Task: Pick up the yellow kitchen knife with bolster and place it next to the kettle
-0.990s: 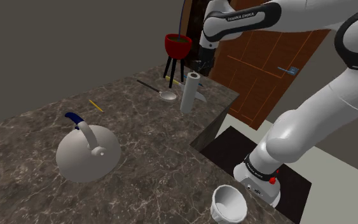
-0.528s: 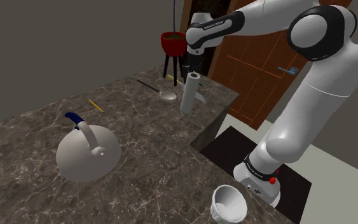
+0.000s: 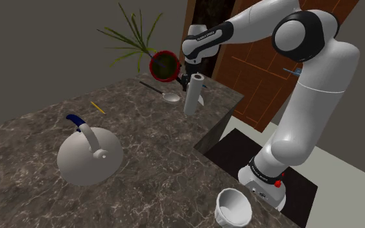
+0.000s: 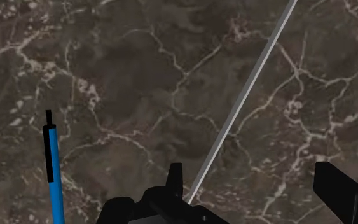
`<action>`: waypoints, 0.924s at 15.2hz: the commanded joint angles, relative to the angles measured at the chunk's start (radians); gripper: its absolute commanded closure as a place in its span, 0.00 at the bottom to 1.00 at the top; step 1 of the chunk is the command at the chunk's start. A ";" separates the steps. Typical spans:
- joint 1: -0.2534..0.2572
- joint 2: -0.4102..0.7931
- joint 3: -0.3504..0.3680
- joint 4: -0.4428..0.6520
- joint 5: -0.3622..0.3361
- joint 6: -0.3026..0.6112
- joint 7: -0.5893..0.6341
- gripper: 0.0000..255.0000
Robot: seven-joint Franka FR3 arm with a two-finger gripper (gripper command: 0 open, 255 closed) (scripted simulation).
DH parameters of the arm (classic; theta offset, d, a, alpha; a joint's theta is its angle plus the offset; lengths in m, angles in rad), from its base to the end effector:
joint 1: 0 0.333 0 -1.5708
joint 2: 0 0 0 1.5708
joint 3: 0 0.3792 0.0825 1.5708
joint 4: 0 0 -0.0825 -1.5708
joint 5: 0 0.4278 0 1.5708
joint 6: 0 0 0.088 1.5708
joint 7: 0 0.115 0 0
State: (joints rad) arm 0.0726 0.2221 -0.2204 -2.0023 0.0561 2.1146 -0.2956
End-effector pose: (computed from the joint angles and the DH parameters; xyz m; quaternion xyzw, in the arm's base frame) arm 0.6228 -0.0846 0.3693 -0.9969 -0.0594 0.0508 0.0105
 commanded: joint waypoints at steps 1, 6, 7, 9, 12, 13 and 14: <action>0.000 0.009 0.001 -0.019 0.003 0.028 -0.002 0.00; -0.001 0.013 0.001 -0.023 0.004 0.035 -0.003 0.00; -0.001 0.013 0.001 -0.023 0.004 0.035 -0.003 0.00; -0.001 0.013 0.001 -0.022 0.004 0.035 -0.003 0.00; -0.001 0.013 0.001 -0.022 0.004 0.035 -0.003 1.00; -0.001 0.013 0.001 -0.022 0.004 0.035 -0.003 1.00; -0.001 0.013 0.001 -0.022 0.004 0.035 -0.003 1.00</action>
State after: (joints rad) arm 0.0720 0.2346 -0.2191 -2.0247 0.0603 2.1496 -0.2988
